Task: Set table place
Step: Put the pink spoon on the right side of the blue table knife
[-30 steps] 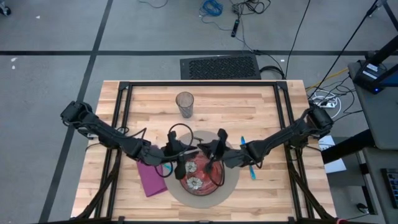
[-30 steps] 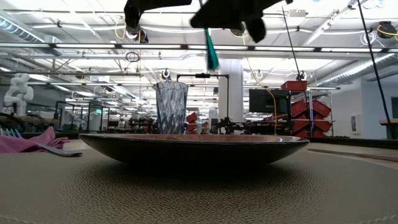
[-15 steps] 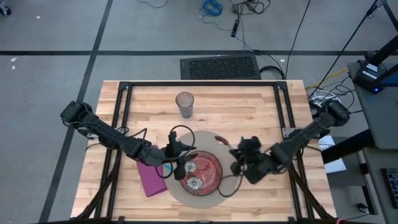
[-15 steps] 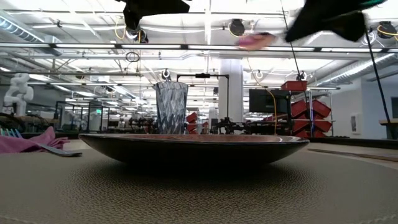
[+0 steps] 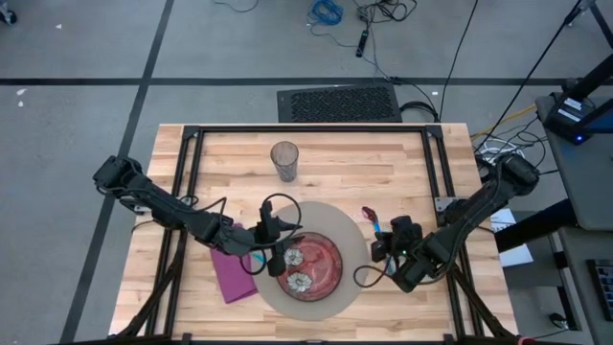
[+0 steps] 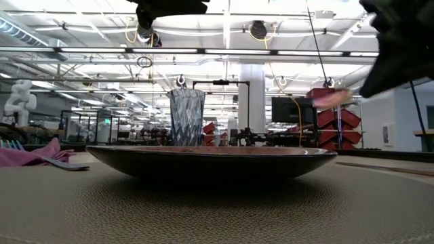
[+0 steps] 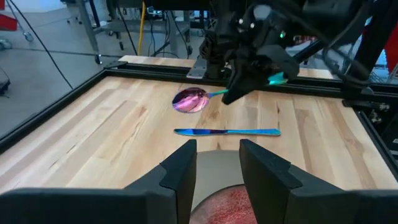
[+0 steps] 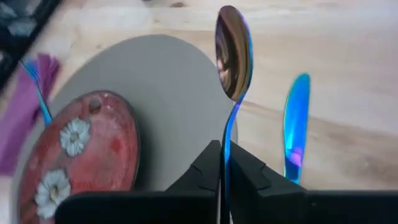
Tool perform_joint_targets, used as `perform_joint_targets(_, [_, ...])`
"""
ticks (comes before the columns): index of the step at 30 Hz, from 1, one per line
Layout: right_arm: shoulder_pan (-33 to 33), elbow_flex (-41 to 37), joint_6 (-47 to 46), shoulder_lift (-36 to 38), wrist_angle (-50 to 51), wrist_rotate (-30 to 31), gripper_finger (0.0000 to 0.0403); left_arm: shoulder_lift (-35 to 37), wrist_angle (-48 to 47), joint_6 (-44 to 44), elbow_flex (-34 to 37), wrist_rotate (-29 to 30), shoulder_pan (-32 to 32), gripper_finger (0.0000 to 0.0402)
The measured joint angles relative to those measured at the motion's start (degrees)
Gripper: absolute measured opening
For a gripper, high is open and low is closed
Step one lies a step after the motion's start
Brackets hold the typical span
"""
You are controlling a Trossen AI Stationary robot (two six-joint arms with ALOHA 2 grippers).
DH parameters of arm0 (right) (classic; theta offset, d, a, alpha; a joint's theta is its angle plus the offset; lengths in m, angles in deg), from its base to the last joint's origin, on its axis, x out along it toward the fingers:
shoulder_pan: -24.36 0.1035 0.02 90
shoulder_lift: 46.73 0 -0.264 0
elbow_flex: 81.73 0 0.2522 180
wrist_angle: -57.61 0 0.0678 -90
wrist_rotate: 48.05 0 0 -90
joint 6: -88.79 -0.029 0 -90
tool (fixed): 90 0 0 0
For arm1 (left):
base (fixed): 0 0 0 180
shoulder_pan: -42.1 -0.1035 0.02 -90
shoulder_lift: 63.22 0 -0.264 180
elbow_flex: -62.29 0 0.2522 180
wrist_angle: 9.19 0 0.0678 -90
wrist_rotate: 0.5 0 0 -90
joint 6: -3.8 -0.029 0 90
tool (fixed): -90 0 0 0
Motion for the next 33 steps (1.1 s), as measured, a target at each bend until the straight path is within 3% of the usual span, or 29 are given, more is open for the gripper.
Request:
perform_joint_targets(3, [1.61, -2.96, -7.50, -1.85, -2.10, 1.97, 0.0000, 0.00, -0.02, -0.10, 0.00, -0.04, -0.09, 0.0107])
perform_joint_targets(13, [-0.81, -3.43, -8.87, -6.53, -5.10, 2.43, 0.0000, -0.33, -3.19, 3.96, 0.02, -4.87, 1.34, 0.0107])
perform_joint_targets(15, [-0.62, -3.43, -9.67, -6.64, -5.81, 6.98, 0.0000, -0.33, -3.87, 4.73, 0.02, -4.90, 2.38, 0.0107])
perform_joint_targets(18, [0.36, -3.13, -10.09, -6.65, -8.58, 18.44, 0.0000, -0.33, -3.96, 5.09, 0.02, -4.90, 3.77, 0.0107])
perform_joint_targets(20, [0.53, -3.02, -9.87, -6.62, -9.95, 21.60, 0.0000, -0.33, -4.01, 6.47, 0.03, -4.89, 4.37, 0.0107])
perform_joint_targets(28, [1.16, -3.03, -10.59, -6.36, -5.44, 15.40, 0.0000, -0.33, -5.31, 10.18, 0.11, -4.83, 7.31, 0.0107])
perform_joint_targets(33, [-2.51, -3.05, -10.59, -6.32, -4.19, 14.25, 0.0000, -0.33, -5.34, 11.33, 0.11, -4.57, 8.21, 0.0107])
